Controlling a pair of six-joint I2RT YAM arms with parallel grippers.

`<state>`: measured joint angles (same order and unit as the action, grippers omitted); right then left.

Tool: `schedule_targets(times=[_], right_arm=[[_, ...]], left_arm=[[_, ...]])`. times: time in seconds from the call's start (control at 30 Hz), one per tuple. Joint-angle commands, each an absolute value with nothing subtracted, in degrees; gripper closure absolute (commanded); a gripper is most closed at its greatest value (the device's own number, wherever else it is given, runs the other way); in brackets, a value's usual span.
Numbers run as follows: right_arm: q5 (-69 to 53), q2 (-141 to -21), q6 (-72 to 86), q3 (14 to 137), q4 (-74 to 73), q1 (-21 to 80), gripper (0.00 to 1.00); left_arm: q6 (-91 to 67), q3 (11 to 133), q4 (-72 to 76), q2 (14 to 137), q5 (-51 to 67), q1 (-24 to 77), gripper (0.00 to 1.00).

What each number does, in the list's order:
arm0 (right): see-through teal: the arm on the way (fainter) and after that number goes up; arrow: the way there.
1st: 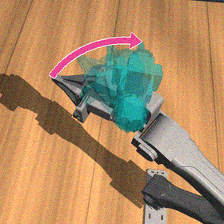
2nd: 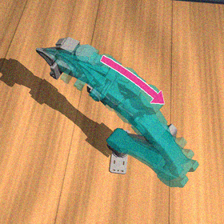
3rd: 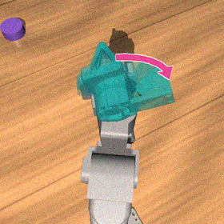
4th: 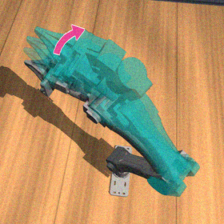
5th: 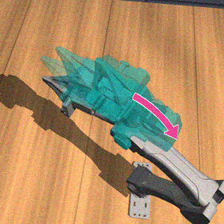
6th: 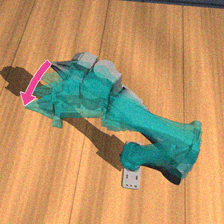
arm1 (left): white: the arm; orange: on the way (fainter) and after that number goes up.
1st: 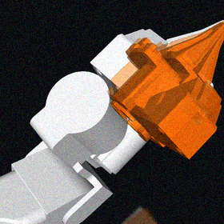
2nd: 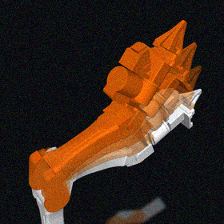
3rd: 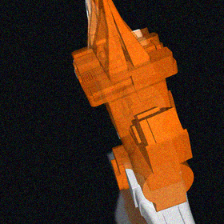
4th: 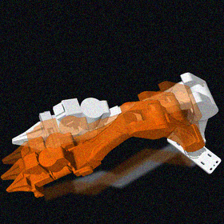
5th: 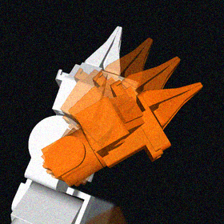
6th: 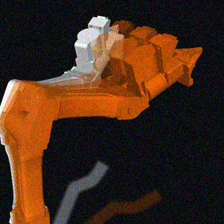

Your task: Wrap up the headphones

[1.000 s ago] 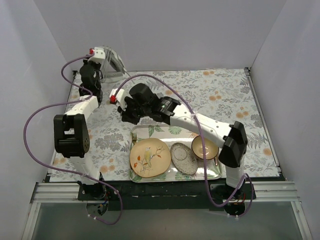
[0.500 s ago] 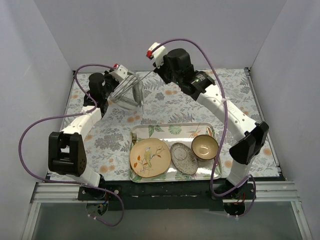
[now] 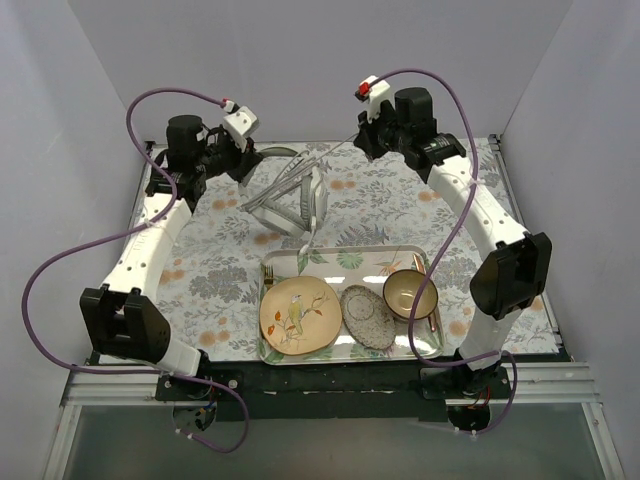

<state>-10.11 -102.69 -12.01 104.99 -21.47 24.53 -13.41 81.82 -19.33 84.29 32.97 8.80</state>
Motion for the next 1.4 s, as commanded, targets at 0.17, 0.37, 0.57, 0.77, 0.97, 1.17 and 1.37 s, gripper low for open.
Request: schedule_targets(times=[0.17,0.37,0.57,0.77,0.97,1.17,1.37], right_arm=[[-24.9,-97.7,-0.8,89.2,1.1,19.3,0.99],[-30.4,-96.2,16.0,74.3,23.0,21.6,0.92],[-22.9,-100.7,26.2,69.8,31.4,27.1,0.91],[-21.3,-109.4,38.0,71.4,37.5,31.1,0.9],[-16.9,-117.9,47.5,76.2,38.5,34.5,0.89],[-10.7,-122.9,57.5,77.6,38.9,36.3,0.85],[-9.2,-131.7,68.1,85.9,34.7,36.3,0.85]], left_arm=[[-32.8,88.7,-28.2,81.4,57.4,7.6,1.0],[-52.5,85.8,-15.3,83.0,45.2,7.6,1.0],[-65.5,82.4,-9.4,86.4,29.8,7.5,1.0],[-73.6,74.8,-5.7,87.2,17.5,7.4,1.0],[-76.5,67.9,-2.1,87.5,3.4,6.6,1.0],[-77.8,60.7,4.9,88.2,-4.4,5.5,1.0],[-78.0,57.8,10.0,92.0,-10.6,5.4,1.0]])
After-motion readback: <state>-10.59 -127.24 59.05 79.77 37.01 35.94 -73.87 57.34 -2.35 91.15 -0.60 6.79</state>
